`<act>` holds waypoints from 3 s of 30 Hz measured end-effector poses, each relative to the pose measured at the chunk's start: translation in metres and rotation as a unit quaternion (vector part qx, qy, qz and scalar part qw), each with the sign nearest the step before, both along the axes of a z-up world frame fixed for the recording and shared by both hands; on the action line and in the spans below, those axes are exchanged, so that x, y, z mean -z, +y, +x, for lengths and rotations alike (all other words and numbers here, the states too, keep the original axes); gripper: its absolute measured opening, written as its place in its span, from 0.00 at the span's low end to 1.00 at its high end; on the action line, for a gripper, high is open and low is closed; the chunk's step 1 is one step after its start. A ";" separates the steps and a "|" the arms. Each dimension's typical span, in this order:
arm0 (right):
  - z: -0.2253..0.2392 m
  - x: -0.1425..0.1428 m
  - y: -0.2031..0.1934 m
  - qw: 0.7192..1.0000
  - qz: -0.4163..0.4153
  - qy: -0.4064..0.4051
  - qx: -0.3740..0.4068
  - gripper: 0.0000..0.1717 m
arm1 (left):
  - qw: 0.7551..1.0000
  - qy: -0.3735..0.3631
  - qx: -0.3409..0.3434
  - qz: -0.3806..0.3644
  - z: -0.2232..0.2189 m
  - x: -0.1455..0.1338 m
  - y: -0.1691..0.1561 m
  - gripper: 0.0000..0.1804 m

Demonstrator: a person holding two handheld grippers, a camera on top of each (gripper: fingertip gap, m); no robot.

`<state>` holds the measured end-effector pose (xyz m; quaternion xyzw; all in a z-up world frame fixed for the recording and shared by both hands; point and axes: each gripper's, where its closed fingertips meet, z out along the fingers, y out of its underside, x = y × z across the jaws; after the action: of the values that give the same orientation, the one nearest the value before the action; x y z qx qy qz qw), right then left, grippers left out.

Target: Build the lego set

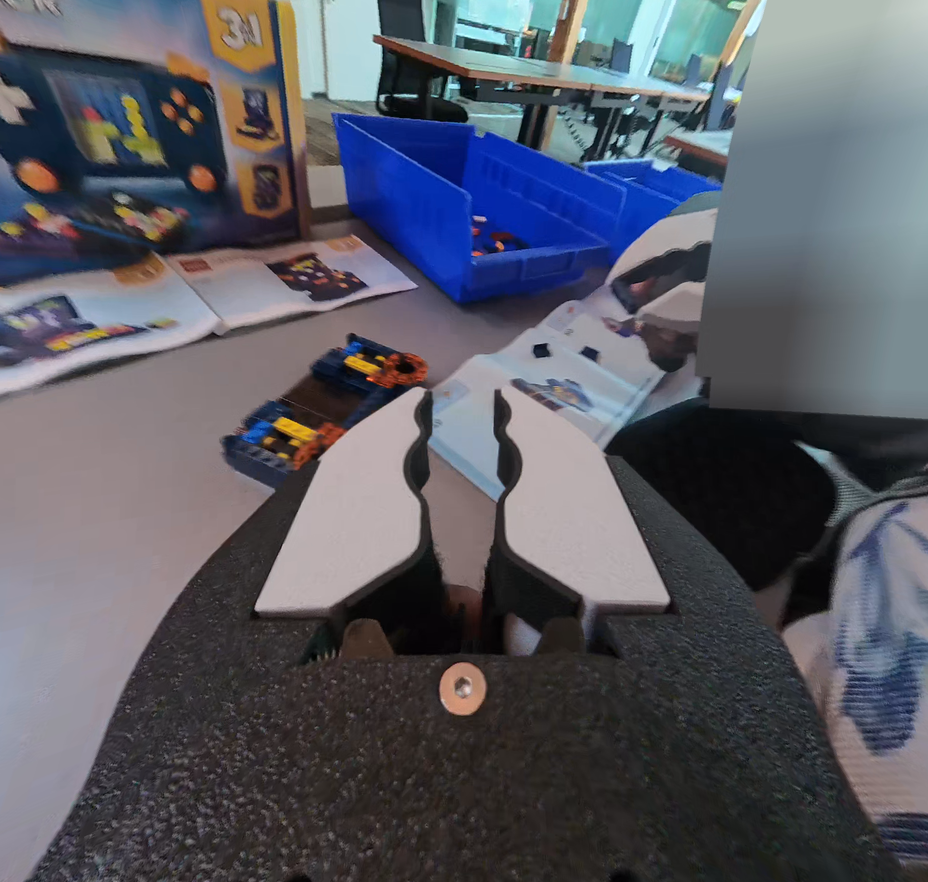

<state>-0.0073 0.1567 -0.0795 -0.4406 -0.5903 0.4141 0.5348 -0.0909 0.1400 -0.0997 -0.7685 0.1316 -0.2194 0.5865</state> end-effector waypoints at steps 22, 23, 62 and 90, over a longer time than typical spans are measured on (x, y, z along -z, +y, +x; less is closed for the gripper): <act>-0.002 -0.036 -0.015 0.956 -0.199 0.110 -0.187 0.09 | 0.912 -0.362 0.186 -0.048 0.076 -0.043 -0.002 0.03; -0.004 -0.030 -0.015 0.970 -0.151 0.072 -0.176 0.09 | 0.903 -0.378 0.200 -0.053 0.077 -0.045 -0.004 0.04; -0.050 -0.020 0.015 0.990 -0.111 -0.083 -0.007 0.03 | 0.966 -0.229 0.010 0.118 0.040 -0.037 0.032 0.01; -0.005 -0.007 0.064 0.968 -0.021 -0.248 -0.008 0.02 | 0.993 0.100 0.054 0.006 -0.034 0.021 0.046 0.20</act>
<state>-0.0119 0.2211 -0.0725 -0.5360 -0.6991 0.3083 0.3590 -0.1247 0.1856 -0.1209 -0.7749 0.2325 -0.1718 0.5621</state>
